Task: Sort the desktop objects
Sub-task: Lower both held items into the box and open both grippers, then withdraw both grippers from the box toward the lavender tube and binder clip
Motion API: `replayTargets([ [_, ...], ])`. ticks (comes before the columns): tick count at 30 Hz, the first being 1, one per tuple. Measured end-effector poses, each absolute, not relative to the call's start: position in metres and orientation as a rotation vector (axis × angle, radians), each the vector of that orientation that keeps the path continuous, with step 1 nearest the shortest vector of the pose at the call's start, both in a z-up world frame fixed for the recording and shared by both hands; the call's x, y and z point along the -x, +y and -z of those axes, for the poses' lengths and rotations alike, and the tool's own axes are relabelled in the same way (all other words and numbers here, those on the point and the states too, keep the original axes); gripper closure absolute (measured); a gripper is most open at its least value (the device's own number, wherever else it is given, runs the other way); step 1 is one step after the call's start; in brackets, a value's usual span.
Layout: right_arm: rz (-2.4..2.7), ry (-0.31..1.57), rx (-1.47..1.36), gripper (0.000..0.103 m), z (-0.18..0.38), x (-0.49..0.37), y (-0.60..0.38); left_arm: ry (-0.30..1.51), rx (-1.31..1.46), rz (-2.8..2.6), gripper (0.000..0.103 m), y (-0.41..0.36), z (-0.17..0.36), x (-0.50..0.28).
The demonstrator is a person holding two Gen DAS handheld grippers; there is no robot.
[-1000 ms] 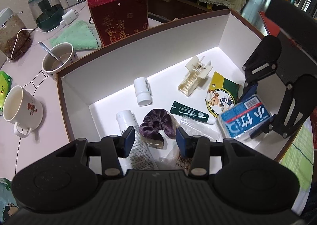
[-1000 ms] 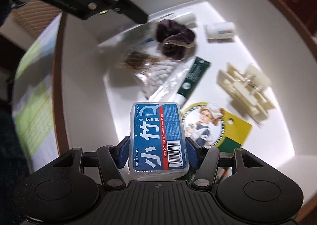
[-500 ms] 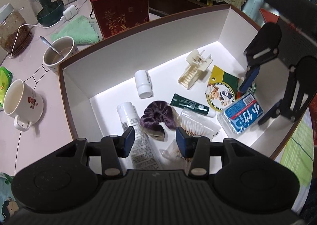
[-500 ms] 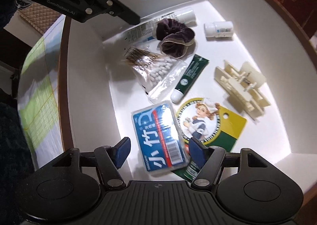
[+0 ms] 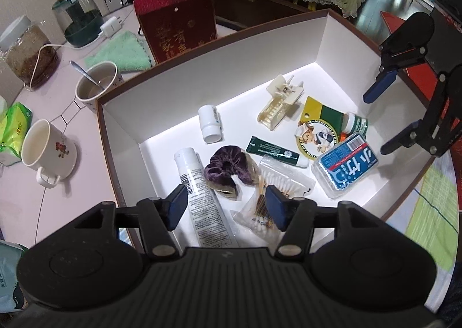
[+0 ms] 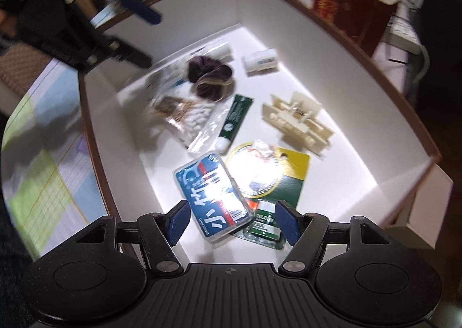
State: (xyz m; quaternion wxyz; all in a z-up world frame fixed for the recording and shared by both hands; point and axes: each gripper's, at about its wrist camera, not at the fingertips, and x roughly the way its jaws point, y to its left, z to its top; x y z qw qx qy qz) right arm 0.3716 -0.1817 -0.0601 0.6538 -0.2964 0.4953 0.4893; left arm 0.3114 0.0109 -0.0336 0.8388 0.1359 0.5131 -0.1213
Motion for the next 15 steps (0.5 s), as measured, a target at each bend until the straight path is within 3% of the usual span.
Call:
replayTargets([
  [15, -0.869, 1.066, 0.495, 0.035, 0.023, -0.336, -0.207, 1.011, -0.348, 0.224, 0.03, -0.016, 0.0, -0.282],
])
